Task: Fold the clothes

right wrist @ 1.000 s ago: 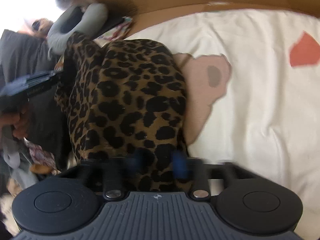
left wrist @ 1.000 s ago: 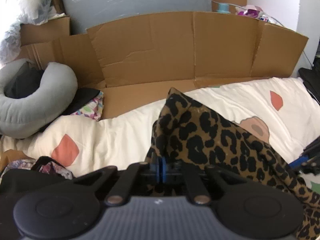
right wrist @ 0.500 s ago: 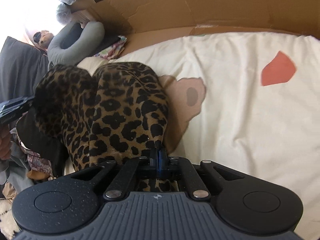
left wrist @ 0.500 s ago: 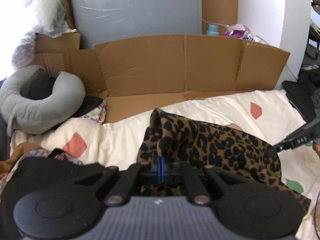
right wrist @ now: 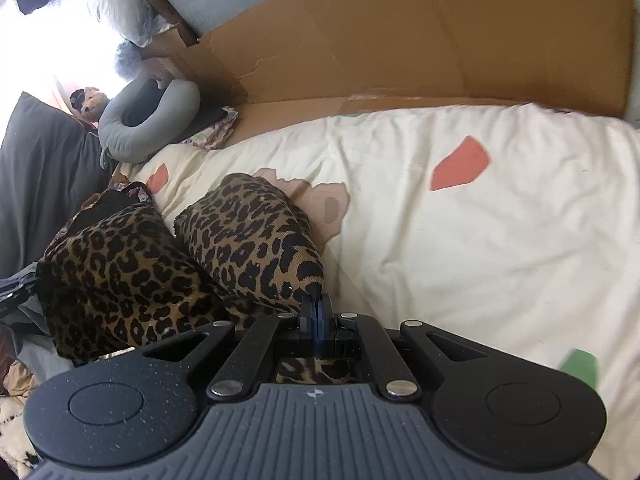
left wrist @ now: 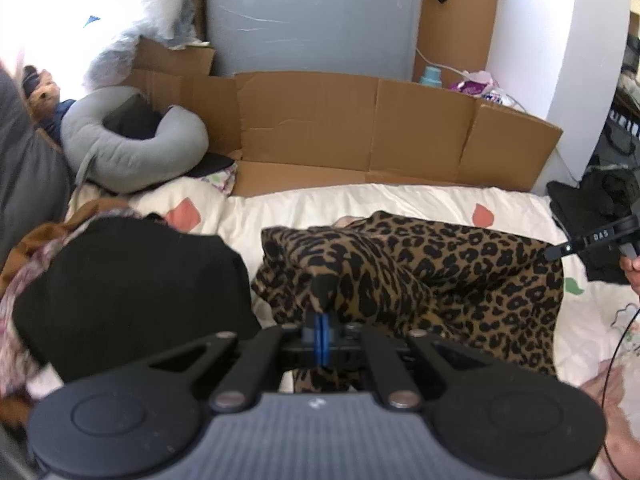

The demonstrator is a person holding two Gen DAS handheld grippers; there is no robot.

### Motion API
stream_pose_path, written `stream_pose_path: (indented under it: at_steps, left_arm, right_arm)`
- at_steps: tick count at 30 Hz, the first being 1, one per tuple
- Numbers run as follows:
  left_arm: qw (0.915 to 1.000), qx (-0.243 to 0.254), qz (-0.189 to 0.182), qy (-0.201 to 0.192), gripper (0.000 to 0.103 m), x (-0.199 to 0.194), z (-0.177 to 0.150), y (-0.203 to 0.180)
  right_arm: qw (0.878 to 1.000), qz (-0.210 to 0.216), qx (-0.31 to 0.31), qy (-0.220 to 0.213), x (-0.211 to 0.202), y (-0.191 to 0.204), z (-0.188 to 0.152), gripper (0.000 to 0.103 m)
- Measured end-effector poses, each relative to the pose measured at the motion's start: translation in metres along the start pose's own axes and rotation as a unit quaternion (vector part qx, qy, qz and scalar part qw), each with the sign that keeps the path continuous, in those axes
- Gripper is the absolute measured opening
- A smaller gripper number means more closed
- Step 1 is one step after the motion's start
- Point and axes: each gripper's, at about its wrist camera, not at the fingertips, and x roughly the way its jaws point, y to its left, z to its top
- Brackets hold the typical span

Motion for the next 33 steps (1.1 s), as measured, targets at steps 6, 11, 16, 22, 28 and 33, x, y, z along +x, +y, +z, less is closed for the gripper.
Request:
stream_pose_path:
  at_steps: [6,11,16,22,28,33]
  left_arm:
    - [0.9997,-0.022,0.004,0.003,0.001,-0.028,-0.015,-0.008]
    - [0.9991,-0.042,0.006,0.003,0.001,-0.054,-0.029,-0.013]
    - [0.9981,-0.061,0.006,0.011,0.001,-0.078,-0.047,-0.017]
    - [0.9966,-0.079,-0.001,0.023,0.001,-0.101,-0.070,-0.023]
    - [0.9956,-0.086,-0.012,0.034,0.001,-0.122,-0.090,-0.036]
    - [0.9938,-0.100,-0.015,0.047,0.001,-0.136,-0.110,-0.042]
  right_arm:
    - [1.000,-0.014,-0.003,-0.005,-0.040,0.000,-0.011,0.000]
    - [1.000,-0.029,-0.002,-0.008,-0.076,-0.002,-0.023,0.000]
    - [0.999,-0.043,0.009,-0.012,-0.112,-0.009,-0.037,0.000]
    - [0.998,-0.057,0.012,-0.009,-0.151,-0.014,-0.057,0.000]
    - [0.998,-0.063,0.011,0.001,-0.179,-0.012,-0.077,0.000]
    - [0.998,-0.063,0.012,0.012,-0.194,-0.012,-0.092,0.000]
